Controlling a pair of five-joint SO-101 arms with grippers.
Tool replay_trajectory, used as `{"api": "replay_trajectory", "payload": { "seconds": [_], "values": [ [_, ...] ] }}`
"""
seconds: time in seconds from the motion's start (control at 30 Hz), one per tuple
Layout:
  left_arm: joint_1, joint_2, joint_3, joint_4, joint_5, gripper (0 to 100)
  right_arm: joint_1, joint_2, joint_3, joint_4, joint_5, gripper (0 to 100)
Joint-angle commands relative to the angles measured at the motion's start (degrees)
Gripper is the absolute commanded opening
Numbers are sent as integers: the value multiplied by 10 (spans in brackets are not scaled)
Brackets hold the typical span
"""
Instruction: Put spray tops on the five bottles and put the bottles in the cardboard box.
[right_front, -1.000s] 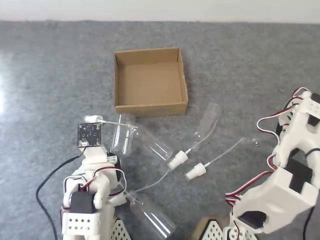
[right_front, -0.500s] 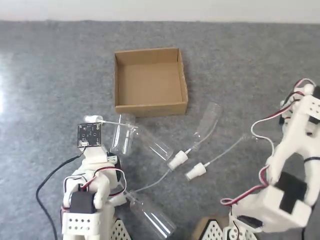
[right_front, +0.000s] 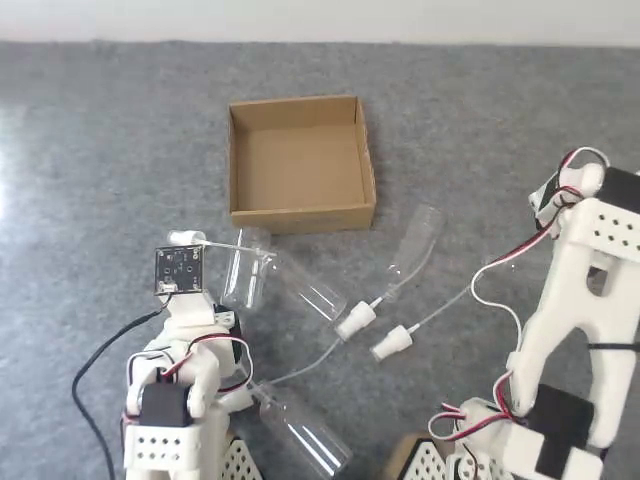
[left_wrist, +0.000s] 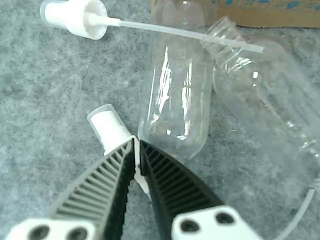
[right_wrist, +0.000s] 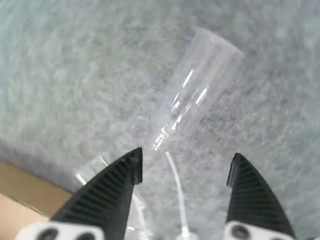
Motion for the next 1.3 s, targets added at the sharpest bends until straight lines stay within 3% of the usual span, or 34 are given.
{"api": "replay_trajectory", "payload": {
  "seconds": [0.0, 0.77, 1.27],
  "values": [
    [0, -13, -7, -1, 4, 13, -4, -36, -30, 6, 120, 228],
    [0, -13, -7, -1, 4, 13, -6, -34, 13, 15, 813, 232],
    [0, -13, -7, -1, 4, 13, -34, -33, 91, 10, 1060, 232]
  ]
}}
